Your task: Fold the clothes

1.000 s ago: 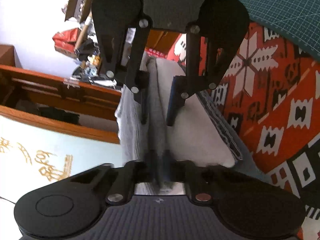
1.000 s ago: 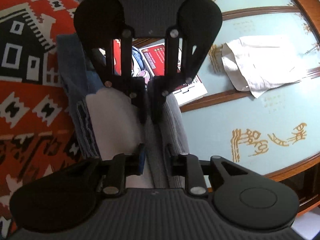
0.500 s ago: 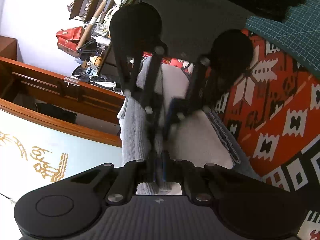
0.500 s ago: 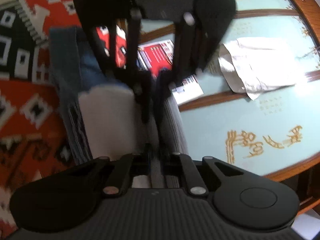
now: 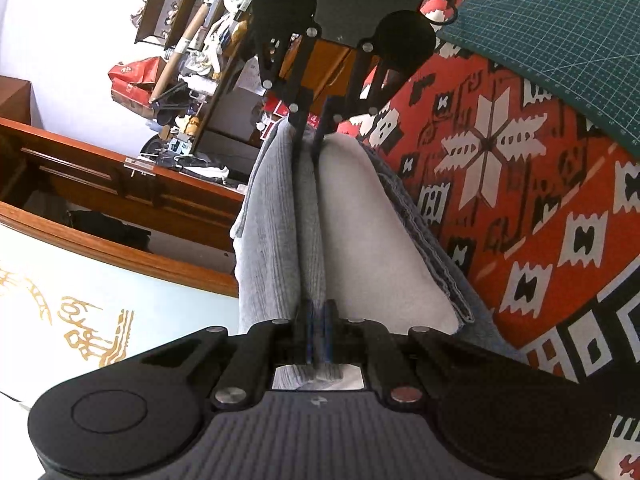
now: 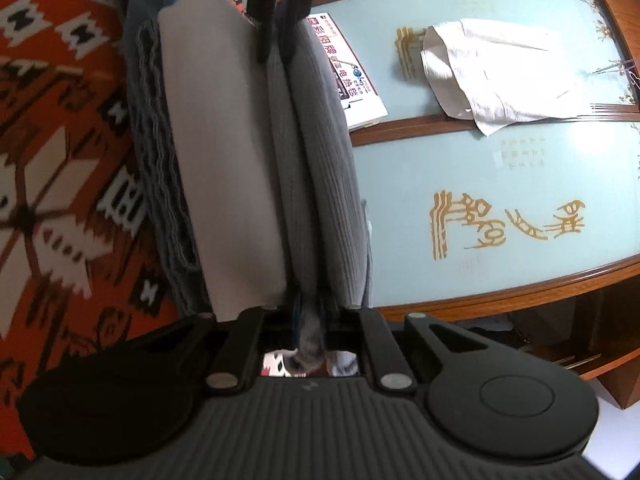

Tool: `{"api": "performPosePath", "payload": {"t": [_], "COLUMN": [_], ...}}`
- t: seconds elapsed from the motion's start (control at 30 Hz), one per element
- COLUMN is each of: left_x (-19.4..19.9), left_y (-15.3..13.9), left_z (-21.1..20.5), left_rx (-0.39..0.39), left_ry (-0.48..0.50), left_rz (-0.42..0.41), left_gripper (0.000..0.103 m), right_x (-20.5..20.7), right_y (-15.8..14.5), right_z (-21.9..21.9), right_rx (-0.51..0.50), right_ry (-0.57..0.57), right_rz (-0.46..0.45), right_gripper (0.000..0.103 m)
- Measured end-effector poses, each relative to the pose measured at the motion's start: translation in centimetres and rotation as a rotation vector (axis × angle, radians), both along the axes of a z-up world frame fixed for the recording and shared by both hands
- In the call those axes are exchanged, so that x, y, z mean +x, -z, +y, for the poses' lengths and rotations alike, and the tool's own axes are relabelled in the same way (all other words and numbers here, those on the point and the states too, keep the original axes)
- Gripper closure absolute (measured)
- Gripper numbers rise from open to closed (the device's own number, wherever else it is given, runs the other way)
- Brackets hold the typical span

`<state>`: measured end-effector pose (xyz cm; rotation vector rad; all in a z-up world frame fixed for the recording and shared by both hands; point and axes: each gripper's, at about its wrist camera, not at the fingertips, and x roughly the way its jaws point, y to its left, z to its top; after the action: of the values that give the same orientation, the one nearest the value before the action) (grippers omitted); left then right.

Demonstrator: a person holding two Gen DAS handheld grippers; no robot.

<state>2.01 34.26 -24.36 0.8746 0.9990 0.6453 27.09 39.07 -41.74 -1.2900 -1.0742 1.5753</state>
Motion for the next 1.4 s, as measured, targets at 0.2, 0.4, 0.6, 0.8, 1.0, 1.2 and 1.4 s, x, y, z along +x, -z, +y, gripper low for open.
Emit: {"api": "performPosePath", "payload": {"t": [0.2,0.4,0.6,0.8,1.0,1.2,1.4], "left_x": [0.1,0.1,-0.3,-0.7,-1.3,-1.8,-3.5], "left_y": [0.1,0.2,0.4,0.5,0.3,0.0,0.2], "left_z": [0.0,-0.1,-0.4,-0.5,-0.3,-0.6,-1.2], "left_rx": [0.007,0.016,0.029,0.036,0.008,-0.013,-0.046], "left_ry": [-0.001,-0.001,0.0,0.0,0.002,-0.016,-0.057], "left_rz": [0.009,0.019,0.032,0.041,0.039,0.028,0.057], "left_gripper": [0.097,0.096,0.093,0.093,0.097,0.097,0.098], "right_x": [3.5,4.6,2.7,1.4,1.4,1.2,2.1], "right_y": [-0.7,-2.2,-3.9,-3.8,-4.2,-2.4,-1.4], "right_z": [3.8,3.9,3.3,5.8,7.2,4.7,3.0], "right_rx": [-0.01,-0.012,-0.015,-0.026,-0.029,-0.037,-0.052], "right_ry": [0.104,0.134,0.064,0.053,0.055,0.057,0.071], "right_rz": [0.003,0.04,0.093,0.095,0.102,0.092,0.076], "right_gripper": [0.098,0.097,0.091,0.086,0.099,0.099,0.099]}}
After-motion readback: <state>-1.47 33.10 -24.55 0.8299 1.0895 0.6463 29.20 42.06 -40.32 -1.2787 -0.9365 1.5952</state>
